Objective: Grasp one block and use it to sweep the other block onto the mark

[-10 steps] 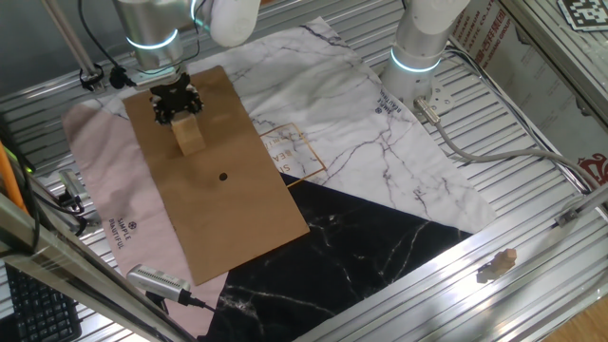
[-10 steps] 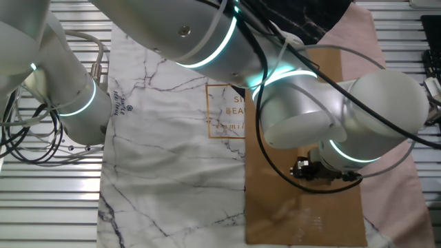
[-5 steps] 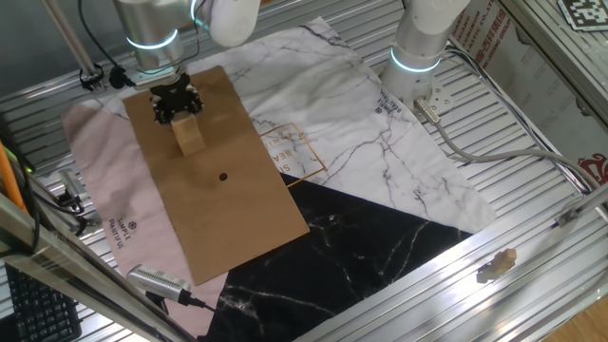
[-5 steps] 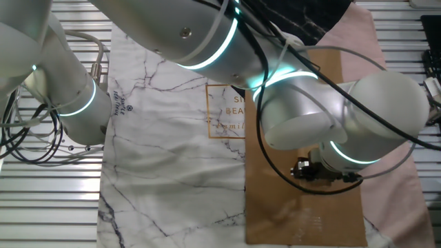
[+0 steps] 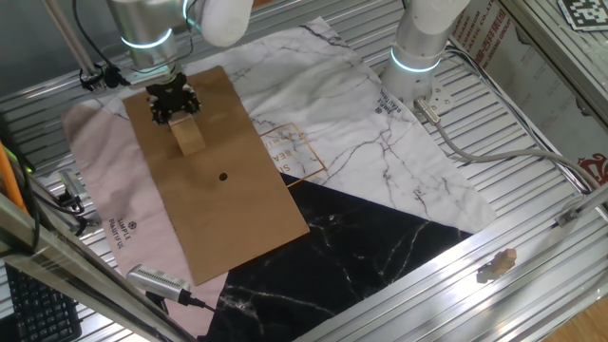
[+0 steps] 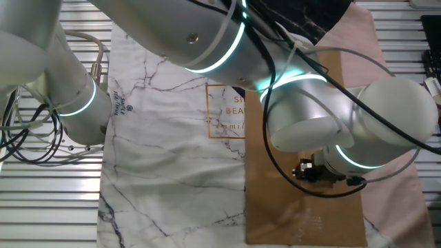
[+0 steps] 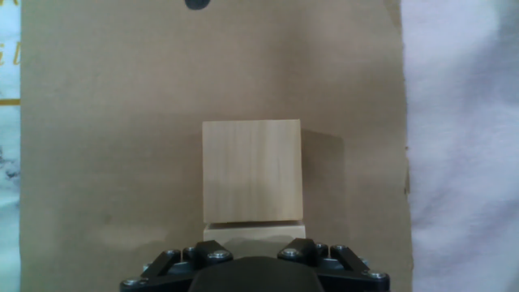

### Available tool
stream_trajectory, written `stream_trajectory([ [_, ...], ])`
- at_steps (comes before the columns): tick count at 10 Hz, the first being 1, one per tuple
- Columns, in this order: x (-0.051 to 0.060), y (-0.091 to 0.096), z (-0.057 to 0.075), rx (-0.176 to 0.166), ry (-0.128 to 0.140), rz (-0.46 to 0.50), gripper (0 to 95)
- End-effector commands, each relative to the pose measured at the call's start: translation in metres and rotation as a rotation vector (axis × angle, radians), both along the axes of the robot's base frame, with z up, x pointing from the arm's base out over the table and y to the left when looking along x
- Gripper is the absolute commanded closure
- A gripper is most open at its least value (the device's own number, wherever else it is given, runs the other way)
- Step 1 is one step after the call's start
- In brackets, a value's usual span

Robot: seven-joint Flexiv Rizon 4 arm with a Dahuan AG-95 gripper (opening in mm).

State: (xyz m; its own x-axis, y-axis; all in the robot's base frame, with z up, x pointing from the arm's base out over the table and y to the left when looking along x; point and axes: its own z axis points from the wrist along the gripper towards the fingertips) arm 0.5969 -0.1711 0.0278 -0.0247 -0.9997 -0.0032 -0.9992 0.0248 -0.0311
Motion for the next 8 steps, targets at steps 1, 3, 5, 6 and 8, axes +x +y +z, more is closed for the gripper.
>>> stream_trajectory([
  [1,-0.0003,-0.0006,-0.0014,0.005,-0.008,-0.002,95.0],
  [3,-0.0003,-0.0007,-0.0013,0.015,-0.007,-0.006,95.0],
  [5,-0.0004,-0.0007,-0.0008,0.010,-0.006,-0.003,95.0],
  [6,-0.0005,-0.0008,-0.0005,0.012,-0.001,-0.005,95.0],
  [8,-0.0003,-0.0015,0.0004,0.018,-0.002,-0.007,95.0],
])
